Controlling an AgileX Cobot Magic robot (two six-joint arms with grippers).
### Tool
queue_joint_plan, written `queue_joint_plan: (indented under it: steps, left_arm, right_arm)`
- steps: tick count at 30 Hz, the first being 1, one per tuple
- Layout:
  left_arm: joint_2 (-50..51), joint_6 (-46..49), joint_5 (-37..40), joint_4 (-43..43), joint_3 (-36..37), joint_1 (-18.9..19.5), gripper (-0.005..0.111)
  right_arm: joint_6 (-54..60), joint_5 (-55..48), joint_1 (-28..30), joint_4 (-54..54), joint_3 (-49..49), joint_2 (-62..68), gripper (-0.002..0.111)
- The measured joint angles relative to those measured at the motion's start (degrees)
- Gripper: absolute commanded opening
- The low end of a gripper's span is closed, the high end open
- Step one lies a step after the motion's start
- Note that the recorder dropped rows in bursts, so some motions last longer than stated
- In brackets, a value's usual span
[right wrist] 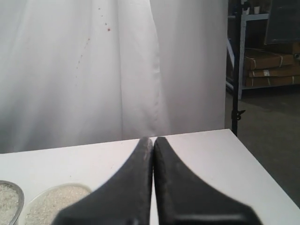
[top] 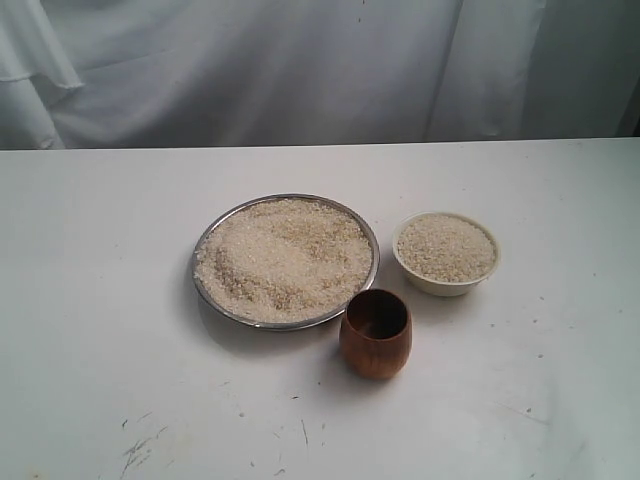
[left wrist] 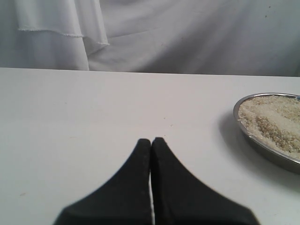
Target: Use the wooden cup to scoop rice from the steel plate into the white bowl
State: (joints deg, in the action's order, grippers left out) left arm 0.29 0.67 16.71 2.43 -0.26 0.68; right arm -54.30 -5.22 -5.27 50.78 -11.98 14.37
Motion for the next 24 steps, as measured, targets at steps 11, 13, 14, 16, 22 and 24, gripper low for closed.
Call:
queue_joint_plan:
  steps: [11, 13, 14, 16, 22, 24]
  left_arm:
    - [0.0, 0.0, 0.0, 0.0, 0.0, 0.0, 0.0]
    - [0.0, 0.0, 0.0, 0.0, 0.0, 0.0, 0.0]
    - [0.0, 0.0, 0.0, 0.0, 0.0, 0.0, 0.0]
    - [0.0, 0.0, 0.0, 0.0, 0.0, 0.0, 0.0]
    - [0.0, 0.0, 0.0, 0.0, 0.0, 0.0, 0.0]
    - [0.0, 0.0, 0.0, 0.0, 0.0, 0.0, 0.0]
  right_arm:
    - [46.36, 0.08, 0.0, -45.13, 0.25, -0.02, 0.0]
    - [47.06, 0.08, 0.0, -45.97, 1.13, -0.02, 0.0]
    - [47.28, 0.08, 0.0, -46.2, 1.87, -0.02, 0.0]
    - [47.71, 0.08, 0.0, -46.35, 3.94, -0.02, 0.0]
    - [49.19, 0.11, 0.0, -46.35, 10.93, -3.09, 0.0]
    - [49.41, -1.92, 0.0, -46.35, 11.64, -6.6, 0.0]
